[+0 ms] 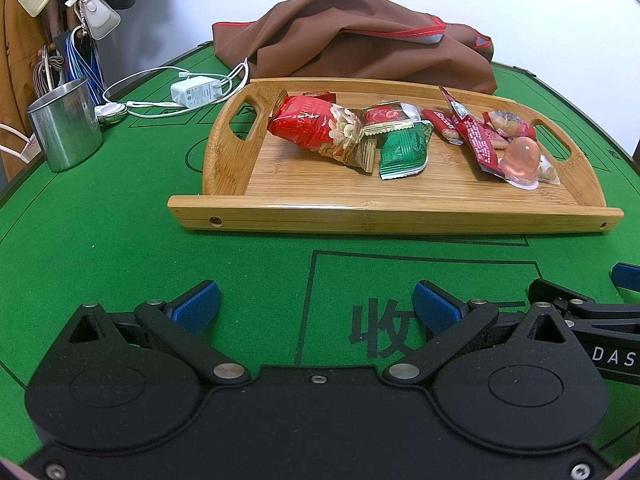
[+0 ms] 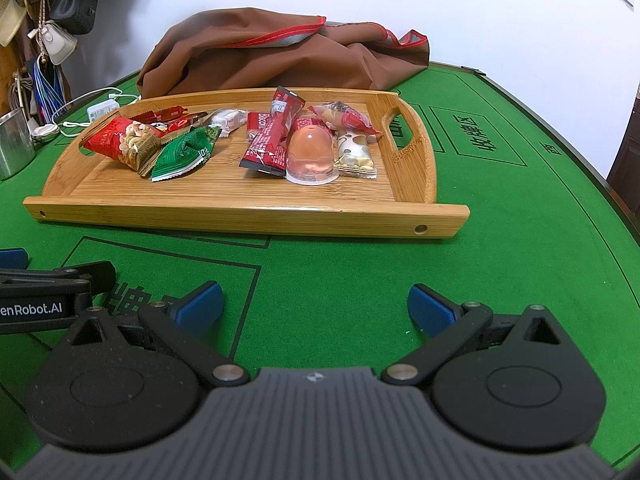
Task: Organize snacks
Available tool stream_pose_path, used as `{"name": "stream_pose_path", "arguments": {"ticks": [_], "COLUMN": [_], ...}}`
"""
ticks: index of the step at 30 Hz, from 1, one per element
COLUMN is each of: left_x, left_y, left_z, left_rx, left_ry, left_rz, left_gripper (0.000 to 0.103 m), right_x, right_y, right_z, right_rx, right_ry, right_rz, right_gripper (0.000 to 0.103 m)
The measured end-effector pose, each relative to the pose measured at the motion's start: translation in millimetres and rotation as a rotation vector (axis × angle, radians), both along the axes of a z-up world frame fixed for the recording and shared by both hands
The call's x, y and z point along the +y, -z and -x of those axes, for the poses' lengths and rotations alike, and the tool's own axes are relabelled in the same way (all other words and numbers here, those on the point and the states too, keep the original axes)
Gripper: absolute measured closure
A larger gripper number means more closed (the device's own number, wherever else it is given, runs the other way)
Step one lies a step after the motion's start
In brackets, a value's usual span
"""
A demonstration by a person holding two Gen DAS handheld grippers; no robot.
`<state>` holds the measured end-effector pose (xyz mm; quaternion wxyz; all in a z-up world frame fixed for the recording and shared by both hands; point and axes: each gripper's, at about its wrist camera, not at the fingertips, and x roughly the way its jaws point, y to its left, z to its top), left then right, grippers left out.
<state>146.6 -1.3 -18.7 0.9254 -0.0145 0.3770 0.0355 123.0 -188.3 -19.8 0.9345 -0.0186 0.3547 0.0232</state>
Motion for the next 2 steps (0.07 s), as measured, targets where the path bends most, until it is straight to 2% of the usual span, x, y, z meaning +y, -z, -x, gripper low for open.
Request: {"name": "stream_pose_path", "arguments": {"ticks": [2], "left_x": [0.2], "left_y": [0.0], "left_z": [0.1], "left_rx": [0.0], "left_ry": [0.0], "left_rz": [0.0], "left_gripper": [0.0], "right_x": [0.0], "right_y": [0.0], "right_z": [0.0], "right_rx": [0.0], "right_ry": [0.0], "right_rz": [0.0], "right_gripper": [0.0]}}
